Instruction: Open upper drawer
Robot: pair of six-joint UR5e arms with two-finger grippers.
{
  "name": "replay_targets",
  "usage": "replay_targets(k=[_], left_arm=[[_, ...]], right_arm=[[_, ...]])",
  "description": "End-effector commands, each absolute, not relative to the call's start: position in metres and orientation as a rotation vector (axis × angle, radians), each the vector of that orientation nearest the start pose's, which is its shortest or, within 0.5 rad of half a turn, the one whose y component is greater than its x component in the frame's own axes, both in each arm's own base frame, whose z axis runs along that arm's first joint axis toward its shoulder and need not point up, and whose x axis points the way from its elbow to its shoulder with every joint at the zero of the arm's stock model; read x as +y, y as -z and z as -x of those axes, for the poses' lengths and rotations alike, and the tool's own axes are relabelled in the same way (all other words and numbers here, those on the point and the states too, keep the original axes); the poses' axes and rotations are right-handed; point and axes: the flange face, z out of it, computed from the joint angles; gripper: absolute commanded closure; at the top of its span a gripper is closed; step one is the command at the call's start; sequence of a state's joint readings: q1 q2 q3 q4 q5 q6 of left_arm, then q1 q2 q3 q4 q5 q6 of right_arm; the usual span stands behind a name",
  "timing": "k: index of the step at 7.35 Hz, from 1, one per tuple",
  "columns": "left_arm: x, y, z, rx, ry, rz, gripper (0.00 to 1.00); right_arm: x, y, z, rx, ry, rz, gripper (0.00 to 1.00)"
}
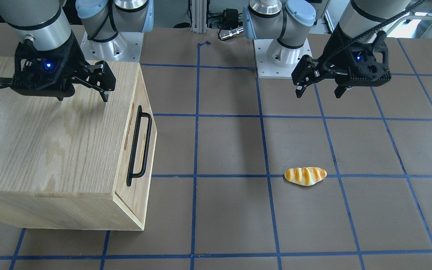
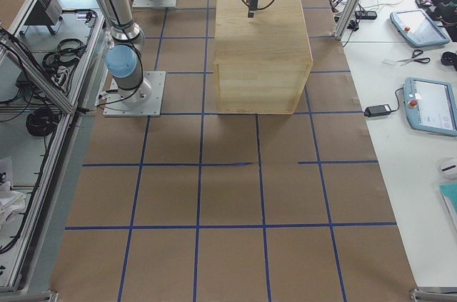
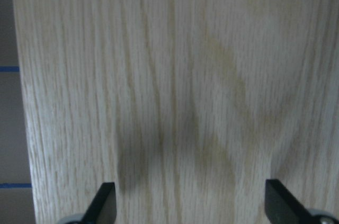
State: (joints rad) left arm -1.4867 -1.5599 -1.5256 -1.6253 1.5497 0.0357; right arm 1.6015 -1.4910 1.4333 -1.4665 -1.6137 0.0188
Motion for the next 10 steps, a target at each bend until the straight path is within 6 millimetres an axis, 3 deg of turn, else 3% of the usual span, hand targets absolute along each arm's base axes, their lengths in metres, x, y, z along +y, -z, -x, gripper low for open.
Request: replay_targets(k=[1, 3, 7, 8, 10], left_arm=[[-0.498, -0.511, 0.071, 3.160, -0.007, 0.138, 0.00], [-0.499, -0.514, 0.059, 3.163, -0.028, 0.178, 0.00], [-0.513, -0.497, 0.065, 3.168, -0.056, 0.152, 0.00], [-0.523, -0.497, 0.071, 3.179, 0.036, 0.139, 0.00], [-0.525, -0.497, 0.126, 3.201, 0.111, 0.109, 0.00]], right_arm=[[-0.516, -0.505, -0.145, 3.185, -0.072, 0.021, 0.00], [-0.516, -0.505, -0.145, 3.185, -0.072, 0.019, 0.00], [-0.516, -0.505, -0.145, 3.185, -0.072, 0.019, 0.00], [-0.516, -0.505, -0.145, 3.185, -0.072, 0.019, 0.00], [-0.516, -0.504, -0.145, 3.185, -0.074, 0.021, 0.00]])
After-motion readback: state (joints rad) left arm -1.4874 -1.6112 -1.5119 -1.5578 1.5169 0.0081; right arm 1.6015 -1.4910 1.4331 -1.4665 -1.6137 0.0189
